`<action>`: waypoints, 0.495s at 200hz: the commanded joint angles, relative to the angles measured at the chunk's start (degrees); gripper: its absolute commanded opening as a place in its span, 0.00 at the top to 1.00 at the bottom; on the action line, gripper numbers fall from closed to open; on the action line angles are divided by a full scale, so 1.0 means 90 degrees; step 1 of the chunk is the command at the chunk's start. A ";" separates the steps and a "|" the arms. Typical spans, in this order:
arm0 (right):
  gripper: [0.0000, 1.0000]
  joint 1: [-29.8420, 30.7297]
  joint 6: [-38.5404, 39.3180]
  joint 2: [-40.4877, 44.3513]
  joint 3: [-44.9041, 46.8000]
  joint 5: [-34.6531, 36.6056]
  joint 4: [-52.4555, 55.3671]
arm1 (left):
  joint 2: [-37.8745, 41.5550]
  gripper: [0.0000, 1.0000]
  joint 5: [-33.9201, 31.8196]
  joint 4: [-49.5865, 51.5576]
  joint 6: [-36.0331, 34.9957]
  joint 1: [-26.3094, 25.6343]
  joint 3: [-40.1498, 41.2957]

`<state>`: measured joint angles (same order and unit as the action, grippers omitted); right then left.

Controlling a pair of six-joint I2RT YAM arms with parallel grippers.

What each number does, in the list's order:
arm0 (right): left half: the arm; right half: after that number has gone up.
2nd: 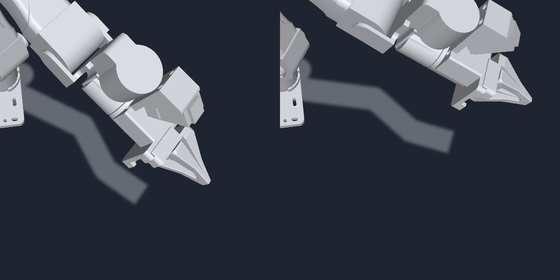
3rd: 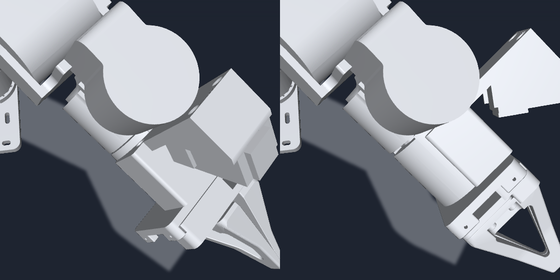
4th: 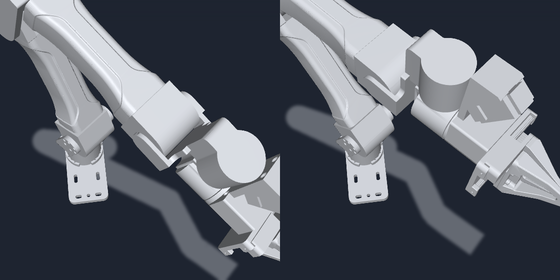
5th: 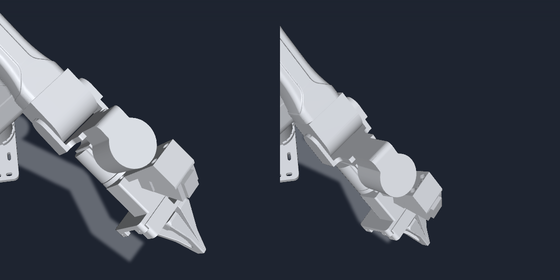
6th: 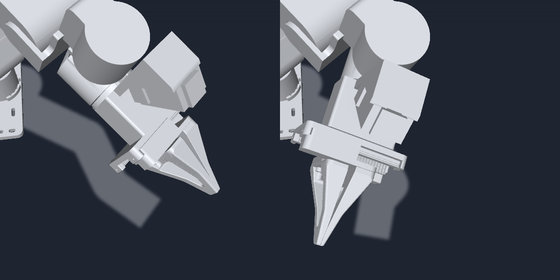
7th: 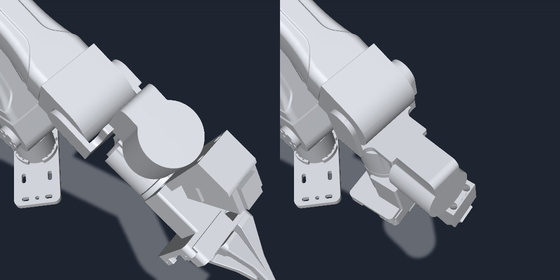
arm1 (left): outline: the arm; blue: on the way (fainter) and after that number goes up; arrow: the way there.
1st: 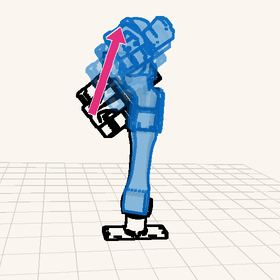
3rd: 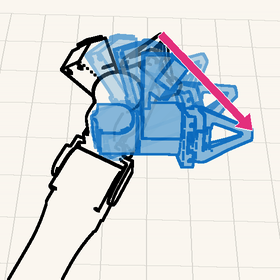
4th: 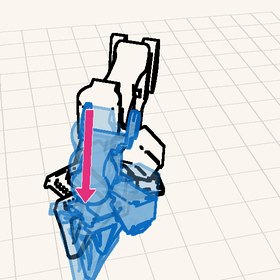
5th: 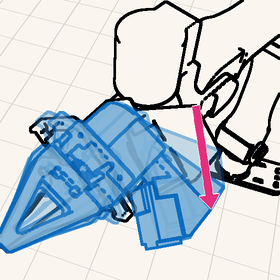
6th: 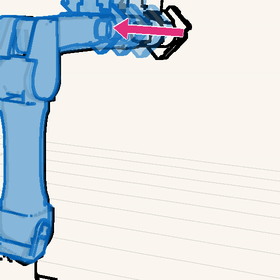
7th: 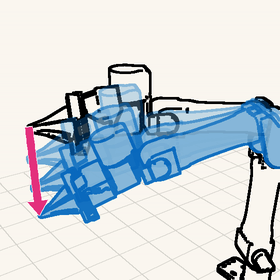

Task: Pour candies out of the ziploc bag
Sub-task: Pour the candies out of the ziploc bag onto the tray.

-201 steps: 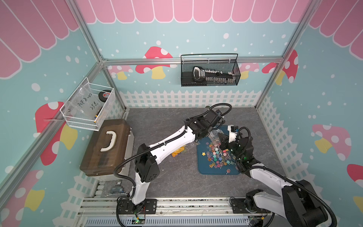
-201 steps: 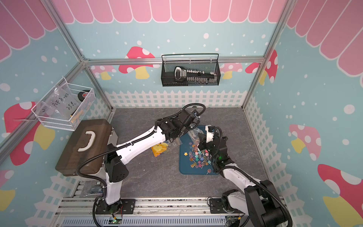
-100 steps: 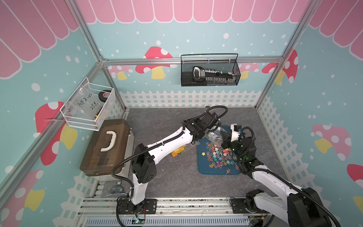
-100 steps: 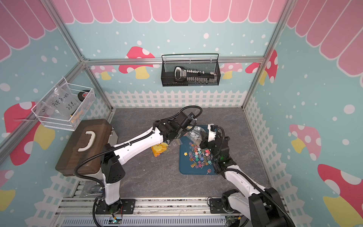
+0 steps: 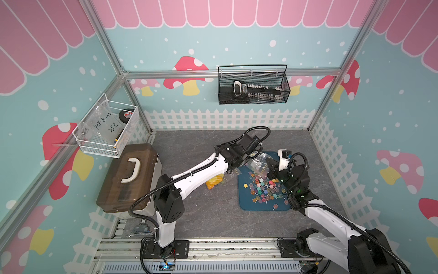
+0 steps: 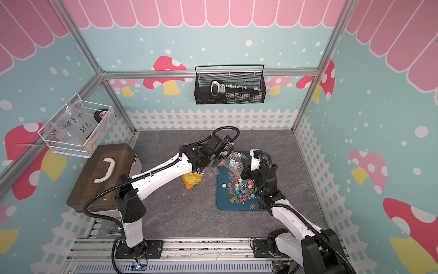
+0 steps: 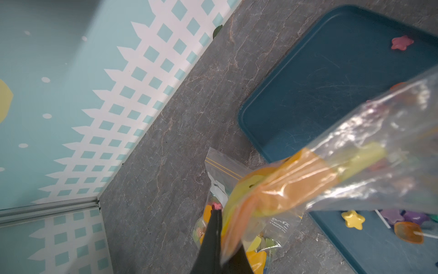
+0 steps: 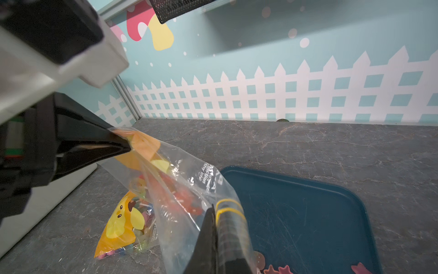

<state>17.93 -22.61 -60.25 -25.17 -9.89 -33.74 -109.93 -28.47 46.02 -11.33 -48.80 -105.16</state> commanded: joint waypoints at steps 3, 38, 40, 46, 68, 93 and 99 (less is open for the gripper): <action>1.00 -0.0047 0.0130 0.0205 -0.0265 -0.0145 0.0088 | 0.0232 1.00 0.0125 -0.0095 0.0091 0.0085 0.0016; 0.99 -0.0049 0.0159 0.0147 -0.0394 -0.0181 0.0233 | 0.0247 1.00 0.0260 -0.0113 0.0103 0.0090 -0.0047; 0.99 -0.0049 0.0159 0.0143 -0.0391 -0.0183 0.0233 | 0.0255 1.00 0.0274 -0.0113 0.0099 0.0090 -0.0057; 0.97 -0.0050 0.0154 0.0132 -0.0397 -0.0190 0.0233 | 0.0261 1.00 0.0309 -0.0112 0.0104 0.0090 -0.0065; 0.93 -0.0049 0.0159 0.0098 -0.0417 -0.0235 0.0232 | 0.0298 1.00 0.0455 -0.0104 0.0114 0.0090 -0.0104; 0.88 -0.0049 0.0178 0.0102 -0.0444 -0.0259 0.0271 | 0.0289 1.00 0.0573 -0.0066 0.0145 0.0090 -0.0156; 0.88 -0.0049 0.0178 0.0107 -0.0440 -0.0264 0.0272 | 0.0283 1.00 0.0594 -0.0054 0.0156 0.0090 -0.0171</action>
<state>17.87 -21.76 -59.37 -27.53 -11.49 -31.27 -109.93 -25.06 46.04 -10.66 -48.31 -105.12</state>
